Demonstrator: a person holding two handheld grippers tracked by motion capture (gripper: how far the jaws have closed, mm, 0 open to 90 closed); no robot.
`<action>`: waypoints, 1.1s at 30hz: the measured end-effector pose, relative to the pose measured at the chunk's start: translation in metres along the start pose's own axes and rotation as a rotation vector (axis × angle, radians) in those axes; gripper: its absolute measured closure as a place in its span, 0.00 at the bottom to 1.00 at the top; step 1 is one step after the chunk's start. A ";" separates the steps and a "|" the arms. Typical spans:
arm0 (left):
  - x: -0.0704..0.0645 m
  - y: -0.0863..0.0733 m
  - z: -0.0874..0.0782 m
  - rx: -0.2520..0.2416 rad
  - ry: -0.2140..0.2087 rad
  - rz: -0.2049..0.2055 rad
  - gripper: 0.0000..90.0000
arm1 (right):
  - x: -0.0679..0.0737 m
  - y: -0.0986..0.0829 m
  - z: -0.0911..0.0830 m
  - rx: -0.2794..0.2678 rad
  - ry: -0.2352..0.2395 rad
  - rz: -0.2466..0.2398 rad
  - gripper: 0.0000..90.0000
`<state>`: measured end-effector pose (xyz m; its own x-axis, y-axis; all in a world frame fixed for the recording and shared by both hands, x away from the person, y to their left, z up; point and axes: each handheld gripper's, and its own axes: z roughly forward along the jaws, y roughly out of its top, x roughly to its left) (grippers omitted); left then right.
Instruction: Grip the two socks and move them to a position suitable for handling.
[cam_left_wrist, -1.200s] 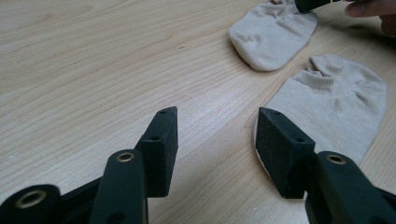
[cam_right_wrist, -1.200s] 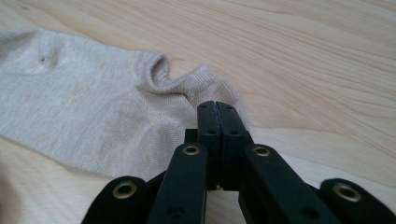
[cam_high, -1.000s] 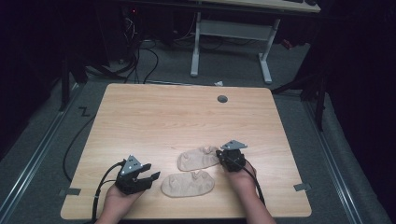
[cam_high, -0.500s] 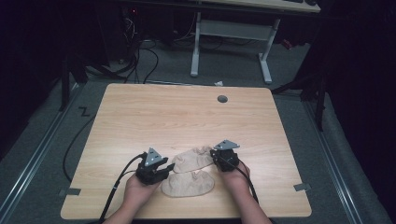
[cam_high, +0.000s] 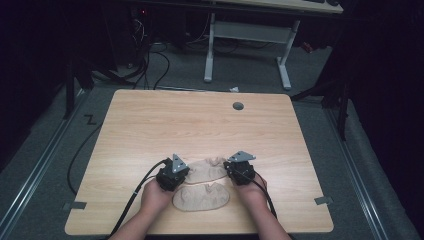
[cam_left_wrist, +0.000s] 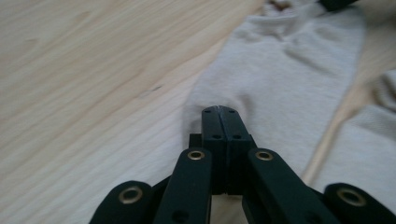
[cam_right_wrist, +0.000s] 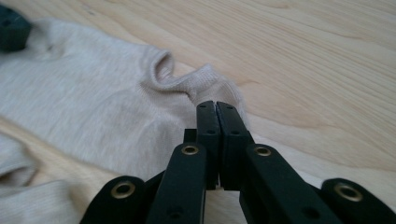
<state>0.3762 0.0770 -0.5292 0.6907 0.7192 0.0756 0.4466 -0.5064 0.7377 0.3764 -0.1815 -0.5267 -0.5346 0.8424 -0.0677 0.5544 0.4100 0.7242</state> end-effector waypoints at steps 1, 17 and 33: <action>0.004 -0.002 -0.001 -0.006 0.001 -0.018 1.00 | 0.005 0.000 0.000 -0.005 0.021 -0.018 0.98; 0.023 -0.014 -0.010 -0.031 0.046 -0.155 0.65 | -0.001 0.002 -0.002 -0.048 0.051 0.057 0.73; 0.017 -0.017 -0.012 -0.043 -0.010 -0.148 0.97 | -0.001 0.001 0.005 -0.019 0.109 0.065 0.95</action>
<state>0.3737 0.1030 -0.5324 0.6251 0.7793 -0.0427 0.5190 -0.3742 0.7685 0.3804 -0.1804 -0.5293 -0.5649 0.8234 0.0541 0.5782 0.3482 0.7379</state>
